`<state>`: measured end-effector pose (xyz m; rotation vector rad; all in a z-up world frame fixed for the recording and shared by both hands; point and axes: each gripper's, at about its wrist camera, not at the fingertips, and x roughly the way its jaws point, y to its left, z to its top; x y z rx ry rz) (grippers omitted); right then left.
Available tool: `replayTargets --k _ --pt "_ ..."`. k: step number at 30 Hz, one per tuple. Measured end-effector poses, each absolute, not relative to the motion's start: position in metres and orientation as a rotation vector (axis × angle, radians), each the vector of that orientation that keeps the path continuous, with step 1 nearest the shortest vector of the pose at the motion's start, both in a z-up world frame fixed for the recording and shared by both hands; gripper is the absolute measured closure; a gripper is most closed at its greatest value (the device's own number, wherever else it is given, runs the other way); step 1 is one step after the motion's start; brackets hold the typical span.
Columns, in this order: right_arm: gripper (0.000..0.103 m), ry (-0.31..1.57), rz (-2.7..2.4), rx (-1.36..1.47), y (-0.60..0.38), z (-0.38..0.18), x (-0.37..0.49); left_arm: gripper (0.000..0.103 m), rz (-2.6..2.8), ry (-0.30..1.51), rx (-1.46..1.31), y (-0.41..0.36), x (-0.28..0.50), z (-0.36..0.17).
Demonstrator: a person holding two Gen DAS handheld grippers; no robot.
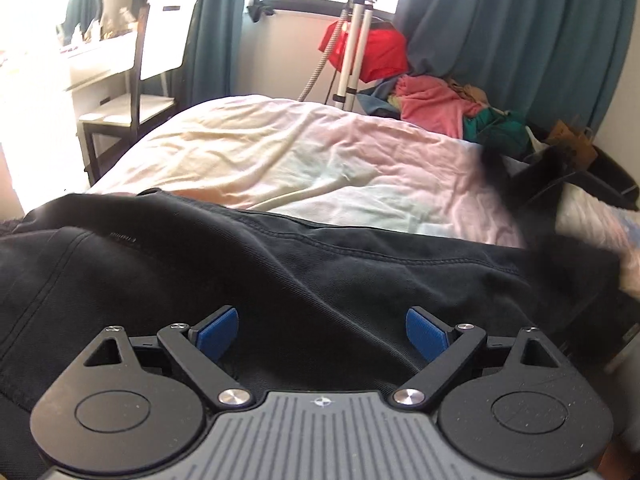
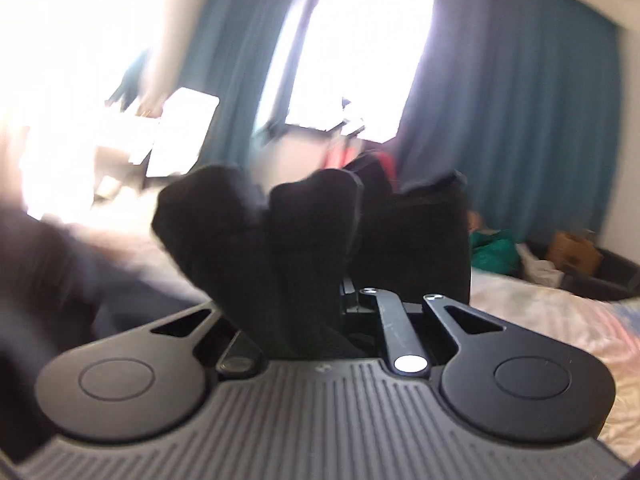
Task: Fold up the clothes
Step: 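Lift the cuffed leg end with the right gripper and fold it over the pants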
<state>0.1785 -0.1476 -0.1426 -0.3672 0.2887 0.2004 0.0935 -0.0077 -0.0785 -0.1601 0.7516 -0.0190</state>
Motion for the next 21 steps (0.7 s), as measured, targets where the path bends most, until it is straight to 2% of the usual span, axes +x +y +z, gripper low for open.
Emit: replayTargets --k 4,11,15,21 --pt "0.091 0.352 0.237 -0.565 -0.122 -0.182 0.169 0.011 -0.011 0.734 -0.208 0.004 0.093 -0.071" --pt "0.091 0.246 0.249 -0.374 -0.117 -0.112 0.155 0.011 -0.012 0.666 -0.291 0.022 0.09 -0.061" --pt "0.091 0.311 0.354 -0.376 -0.087 -0.13 0.148 0.011 -0.024 0.66 -0.318 0.026 0.089 -0.06" --pt "0.088 0.42 0.372 -0.307 -0.091 -0.13 0.144 0.011 -0.09 0.649 -0.263 0.009 0.084 -0.063"
